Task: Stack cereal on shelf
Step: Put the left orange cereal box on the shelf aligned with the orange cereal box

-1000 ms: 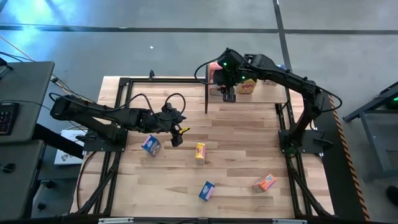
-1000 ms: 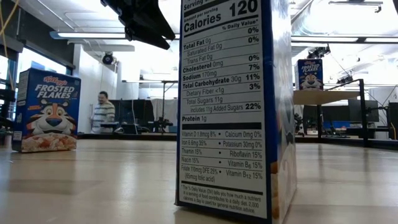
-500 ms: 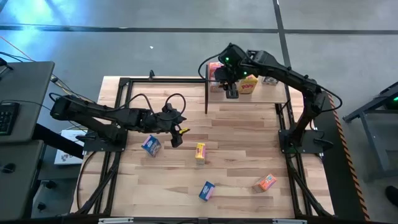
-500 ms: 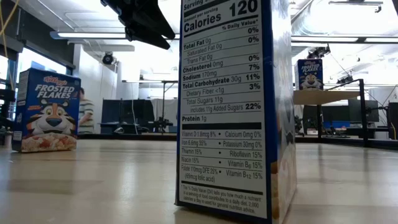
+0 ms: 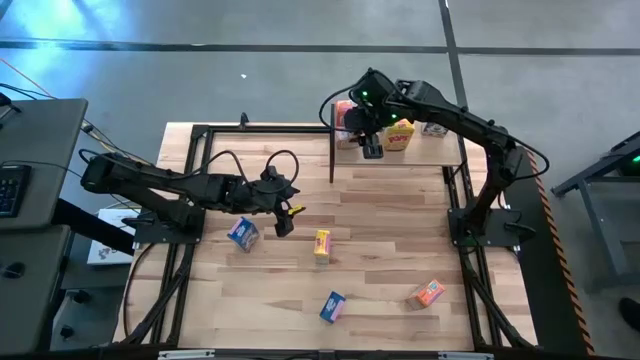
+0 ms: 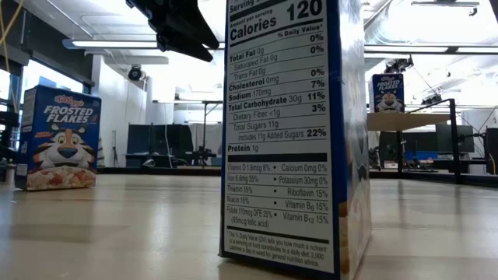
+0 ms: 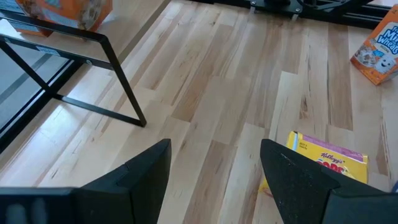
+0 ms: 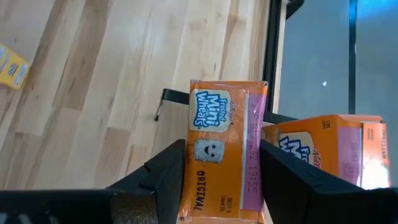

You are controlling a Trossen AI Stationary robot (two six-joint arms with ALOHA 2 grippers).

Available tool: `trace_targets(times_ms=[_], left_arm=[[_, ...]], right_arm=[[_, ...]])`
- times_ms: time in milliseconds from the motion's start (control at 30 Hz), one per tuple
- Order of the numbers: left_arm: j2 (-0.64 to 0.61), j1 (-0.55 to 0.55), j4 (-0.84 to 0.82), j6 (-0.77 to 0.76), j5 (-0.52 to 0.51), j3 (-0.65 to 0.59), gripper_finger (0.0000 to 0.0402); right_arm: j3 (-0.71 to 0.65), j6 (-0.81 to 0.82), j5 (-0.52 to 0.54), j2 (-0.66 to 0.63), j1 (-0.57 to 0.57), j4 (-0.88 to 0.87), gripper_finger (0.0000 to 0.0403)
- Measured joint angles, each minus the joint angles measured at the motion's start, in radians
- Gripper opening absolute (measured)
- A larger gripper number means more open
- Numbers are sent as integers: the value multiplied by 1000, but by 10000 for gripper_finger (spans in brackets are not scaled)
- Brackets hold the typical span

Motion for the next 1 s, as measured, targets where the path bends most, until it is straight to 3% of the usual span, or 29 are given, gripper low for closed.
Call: trace_targets(times_ms=[1000], left_arm=[[0,0,0,0,0,0,239]], right_arm=[[0,14,-59,19,-55,11,177]])
